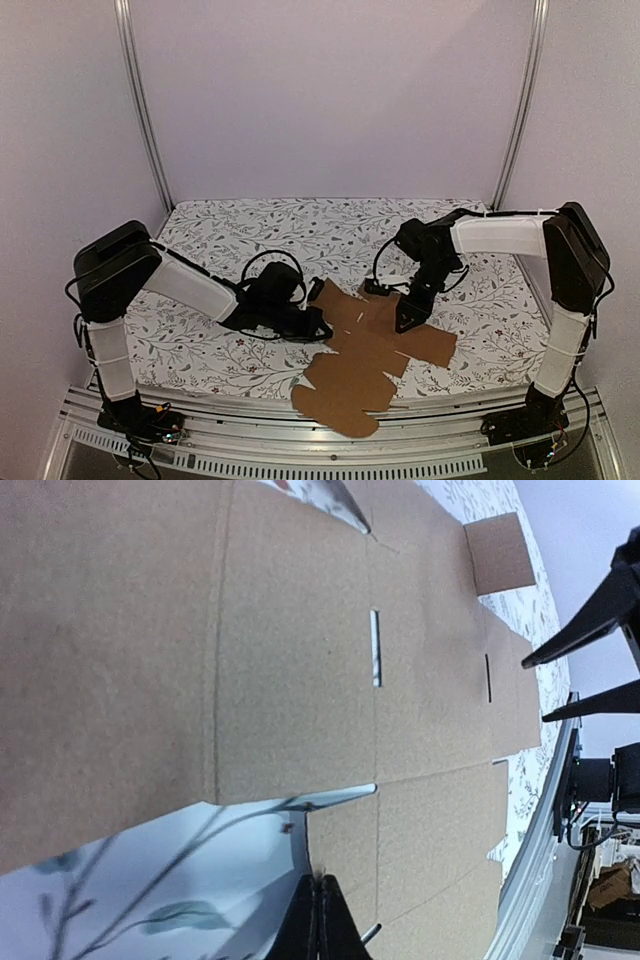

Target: Fold the paper box

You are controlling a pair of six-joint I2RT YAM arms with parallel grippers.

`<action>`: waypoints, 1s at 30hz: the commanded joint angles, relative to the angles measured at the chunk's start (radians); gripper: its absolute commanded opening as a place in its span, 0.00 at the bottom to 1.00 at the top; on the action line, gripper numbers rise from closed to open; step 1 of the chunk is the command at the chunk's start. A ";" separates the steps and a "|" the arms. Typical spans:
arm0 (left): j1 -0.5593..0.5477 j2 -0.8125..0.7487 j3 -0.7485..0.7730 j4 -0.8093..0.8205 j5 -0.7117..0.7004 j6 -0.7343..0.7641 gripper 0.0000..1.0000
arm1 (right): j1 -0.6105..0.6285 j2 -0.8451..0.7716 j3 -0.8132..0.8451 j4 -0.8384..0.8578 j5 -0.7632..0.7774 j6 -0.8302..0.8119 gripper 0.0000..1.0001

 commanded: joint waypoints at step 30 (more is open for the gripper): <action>0.088 -0.114 0.024 -0.167 0.174 0.011 0.21 | 0.074 0.348 0.265 -0.019 0.086 0.140 0.10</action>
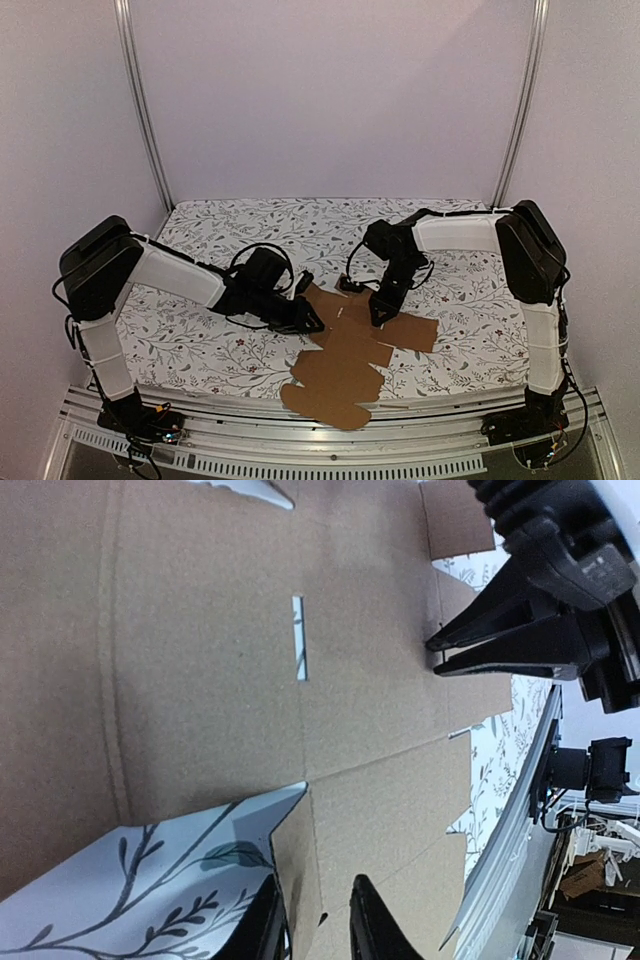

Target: Fold the paper box

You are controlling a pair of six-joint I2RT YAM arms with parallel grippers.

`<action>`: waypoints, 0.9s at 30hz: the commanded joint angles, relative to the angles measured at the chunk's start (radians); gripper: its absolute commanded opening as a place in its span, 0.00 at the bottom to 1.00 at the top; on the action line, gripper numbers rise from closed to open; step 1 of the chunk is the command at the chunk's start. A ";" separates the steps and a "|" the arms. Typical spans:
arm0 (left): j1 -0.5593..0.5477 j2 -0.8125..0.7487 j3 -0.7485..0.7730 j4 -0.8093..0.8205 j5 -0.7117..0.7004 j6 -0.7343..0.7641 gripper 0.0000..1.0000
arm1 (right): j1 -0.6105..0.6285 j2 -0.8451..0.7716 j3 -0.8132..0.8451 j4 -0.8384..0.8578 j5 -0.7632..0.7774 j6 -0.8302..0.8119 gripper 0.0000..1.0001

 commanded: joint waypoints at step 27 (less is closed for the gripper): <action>-0.156 0.212 0.151 0.004 -0.014 -0.042 0.27 | 0.006 0.113 -0.009 -0.008 -0.015 0.056 0.10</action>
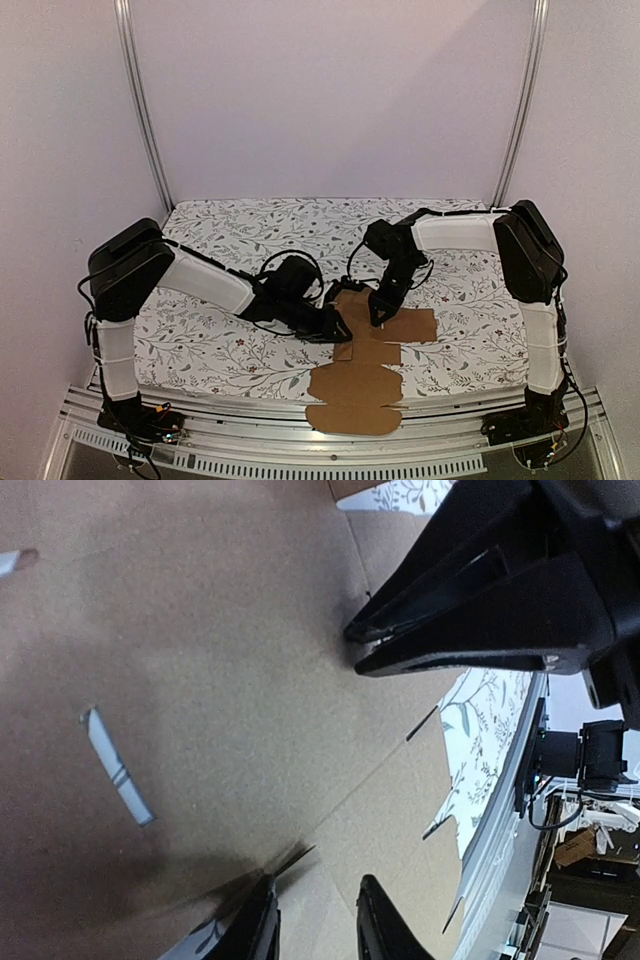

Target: Fold the paper box

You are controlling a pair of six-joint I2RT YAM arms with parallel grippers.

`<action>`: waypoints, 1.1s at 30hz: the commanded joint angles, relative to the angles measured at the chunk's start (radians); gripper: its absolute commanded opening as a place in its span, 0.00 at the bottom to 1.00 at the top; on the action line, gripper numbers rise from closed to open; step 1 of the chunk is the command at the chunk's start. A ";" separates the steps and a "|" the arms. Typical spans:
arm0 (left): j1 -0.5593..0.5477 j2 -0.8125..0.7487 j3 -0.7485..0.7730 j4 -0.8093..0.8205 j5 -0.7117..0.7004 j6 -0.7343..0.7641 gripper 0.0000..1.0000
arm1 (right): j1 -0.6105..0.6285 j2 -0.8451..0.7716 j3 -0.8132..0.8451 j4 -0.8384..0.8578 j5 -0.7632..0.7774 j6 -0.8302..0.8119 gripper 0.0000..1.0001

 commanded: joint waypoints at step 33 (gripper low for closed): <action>-0.171 0.137 -0.034 -0.021 -0.474 0.274 0.01 | -0.005 -0.338 -0.257 0.037 -0.197 -0.150 0.19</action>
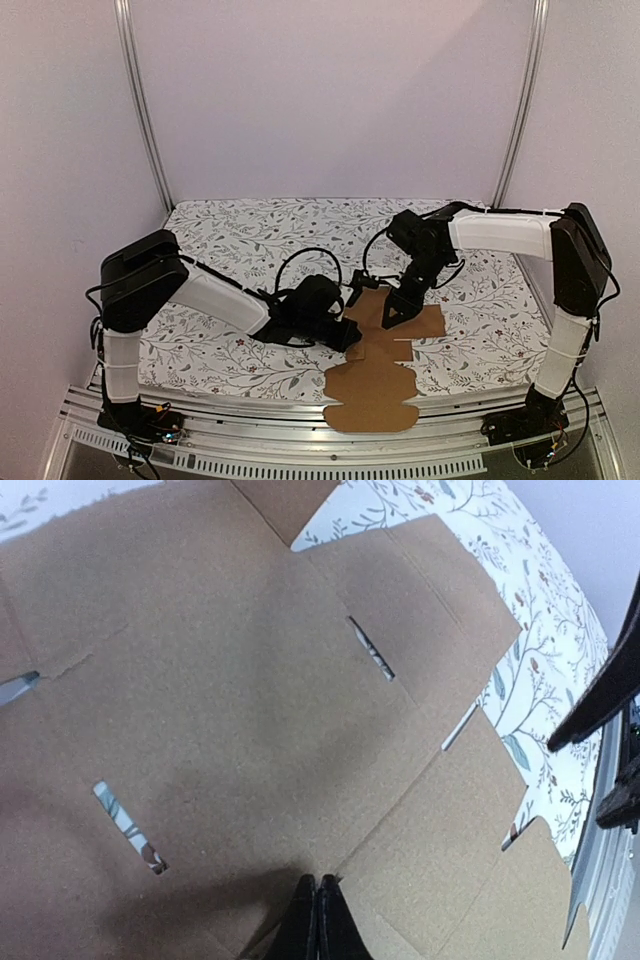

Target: Fold the paper box

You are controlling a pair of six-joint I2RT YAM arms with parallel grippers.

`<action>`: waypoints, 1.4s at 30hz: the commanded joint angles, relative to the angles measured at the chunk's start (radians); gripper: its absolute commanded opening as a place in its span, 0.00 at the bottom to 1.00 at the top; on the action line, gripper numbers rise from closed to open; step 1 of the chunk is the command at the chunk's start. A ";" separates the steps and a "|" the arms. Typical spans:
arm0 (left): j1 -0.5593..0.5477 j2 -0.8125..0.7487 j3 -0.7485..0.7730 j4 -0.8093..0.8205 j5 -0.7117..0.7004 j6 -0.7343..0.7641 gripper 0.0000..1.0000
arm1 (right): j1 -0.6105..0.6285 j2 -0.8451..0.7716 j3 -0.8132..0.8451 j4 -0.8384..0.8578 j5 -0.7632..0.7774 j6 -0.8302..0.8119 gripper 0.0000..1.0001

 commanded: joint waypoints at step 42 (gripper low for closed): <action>0.003 0.069 -0.186 0.197 -0.032 -0.101 0.00 | -0.064 -0.197 -0.347 0.403 -0.436 0.205 0.05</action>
